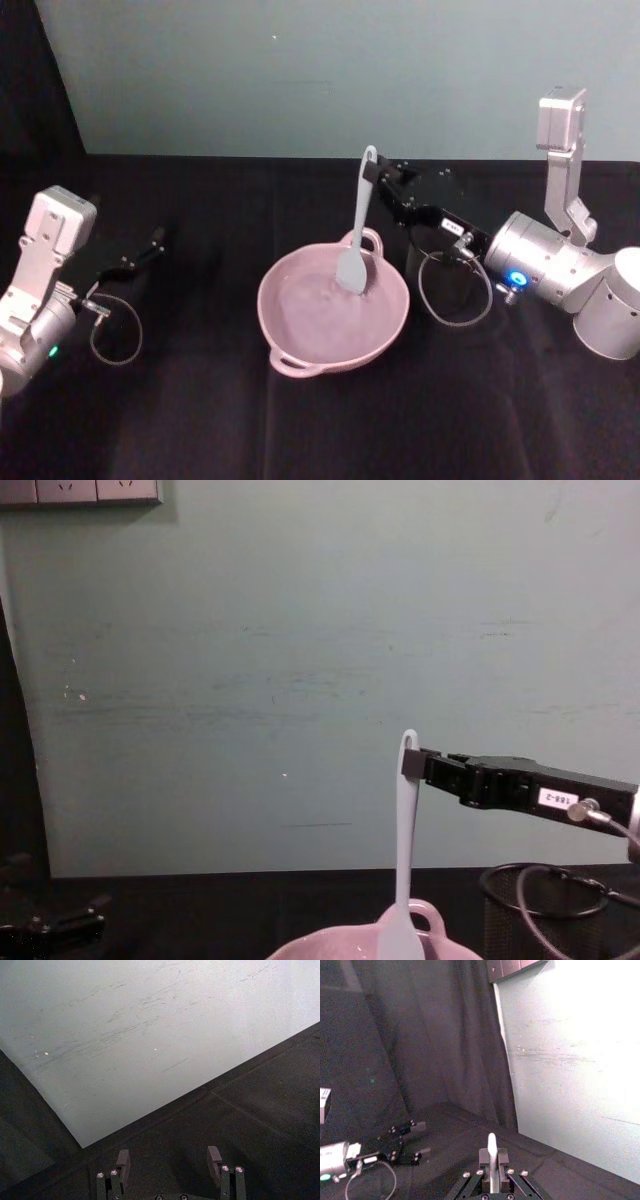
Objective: Use the one hand to pick up the spoon and stir the clear water in the bowl.
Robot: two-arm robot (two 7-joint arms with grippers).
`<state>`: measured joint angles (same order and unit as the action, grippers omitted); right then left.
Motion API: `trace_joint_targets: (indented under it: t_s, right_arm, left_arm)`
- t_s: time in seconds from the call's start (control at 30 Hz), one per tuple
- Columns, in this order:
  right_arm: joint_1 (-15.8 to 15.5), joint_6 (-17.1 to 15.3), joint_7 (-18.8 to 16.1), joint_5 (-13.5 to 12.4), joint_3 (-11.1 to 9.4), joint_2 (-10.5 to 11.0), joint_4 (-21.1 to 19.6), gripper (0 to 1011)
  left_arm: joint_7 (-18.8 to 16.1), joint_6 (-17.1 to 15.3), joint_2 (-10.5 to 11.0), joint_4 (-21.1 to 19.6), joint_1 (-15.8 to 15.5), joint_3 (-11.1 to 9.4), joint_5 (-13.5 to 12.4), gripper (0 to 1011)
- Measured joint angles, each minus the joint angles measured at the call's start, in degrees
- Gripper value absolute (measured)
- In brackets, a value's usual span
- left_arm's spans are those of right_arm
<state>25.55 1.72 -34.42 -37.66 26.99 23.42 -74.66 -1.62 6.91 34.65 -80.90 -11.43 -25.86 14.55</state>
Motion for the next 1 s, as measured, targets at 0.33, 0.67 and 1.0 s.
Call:
trace_joint_targets:
  t_s: [0.33, 0.67, 1.0]
  right_arm:
    - [-2.43, -1.99, 0.2, 1.59, 0.5, 2.64, -5.31, 101]
    - [-4.89, -3.23, -0.19, 1.71, 1.98, 3.85, -11.22, 101]
    - [-3.92, -3.27, -1.1, 1.66, 4.23, 2.12, -11.15, 101]
  left_arm:
    - [0.0, 0.0, 0.0, 0.0, 0.0, 0.0, 0.0, 1011]
    - [0.0, 0.0, 0.0, 0.0, 0.0, 0.0, 0.0, 1011]
    - [0.0, 0.0, 0.0, 0.0, 0.0, 0.0, 0.0, 1011]
